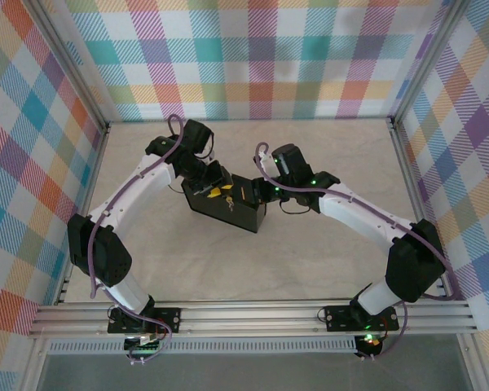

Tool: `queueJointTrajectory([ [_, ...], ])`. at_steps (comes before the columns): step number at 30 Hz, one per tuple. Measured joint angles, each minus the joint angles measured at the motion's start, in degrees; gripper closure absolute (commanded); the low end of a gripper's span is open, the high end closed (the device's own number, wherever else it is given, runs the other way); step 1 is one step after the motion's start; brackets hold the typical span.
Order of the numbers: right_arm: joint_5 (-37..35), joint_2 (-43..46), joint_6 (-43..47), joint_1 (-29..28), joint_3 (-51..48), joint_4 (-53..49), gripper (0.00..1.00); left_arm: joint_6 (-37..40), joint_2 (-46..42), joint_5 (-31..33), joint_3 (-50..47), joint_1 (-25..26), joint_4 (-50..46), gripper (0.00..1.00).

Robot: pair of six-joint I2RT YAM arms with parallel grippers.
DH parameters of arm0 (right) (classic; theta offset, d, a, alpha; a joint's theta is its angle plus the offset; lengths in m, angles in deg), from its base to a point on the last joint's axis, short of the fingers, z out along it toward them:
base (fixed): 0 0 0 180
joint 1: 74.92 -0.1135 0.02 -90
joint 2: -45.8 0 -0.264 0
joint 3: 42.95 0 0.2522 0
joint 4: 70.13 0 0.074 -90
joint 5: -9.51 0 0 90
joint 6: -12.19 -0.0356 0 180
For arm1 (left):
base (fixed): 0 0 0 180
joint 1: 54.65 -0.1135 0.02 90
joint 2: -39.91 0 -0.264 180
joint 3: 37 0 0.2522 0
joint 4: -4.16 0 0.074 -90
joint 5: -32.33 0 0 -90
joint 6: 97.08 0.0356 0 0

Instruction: Unlock a padlock with a key

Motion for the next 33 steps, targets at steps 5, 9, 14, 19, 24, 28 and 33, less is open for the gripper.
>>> queueJointTrajectory([
  [5, 0.0, 0.0, 0.0, 0.0, 0.0, 0.0, 0.73, -0.8, 0.0, -1.1, 0.0, -0.2, 1.3, 0.65],
  [9, 0.0, 0.0, 0.0, 0.1, 0.0, 0.2, 0.73, -1.7, -0.2, -1.7, 0.0, -0.3, 2.2, 0.65],
  [14, 0.0, 0.0, 0.0, 0.1, 0.0, 0.4, 0.71, -1.9, -0.4, -2.8, 0.0, -0.3, 3.5, 0.65],
  [19, 0.0, -0.1, 0.3, 0.1, 0.1, 0.3, 0.71, -2.6, -0.6, -4.3, 0.1, -0.3, 5.0, 0.65],
  [24, 0.0, -0.1, 0.3, 0.1, 0.1, 0.3, 0.71, -3.6, -0.5, -6.8, 0.2, -0.1, 7.9, 0.65],
  [28, 0.0, -0.1, 0.2, 0.1, 0.1, 0.4, 0.71, -4.0, 0.4, -7.5, 1.6, 0.5, 8.8, 0.65],
  [33, -0.6, 0.2, -0.3, 0.1, 0.0, 0.3, 0.69, -4.4, 2.6, -7.8, 3.0, 1.8, 10.2, 0.65],
])
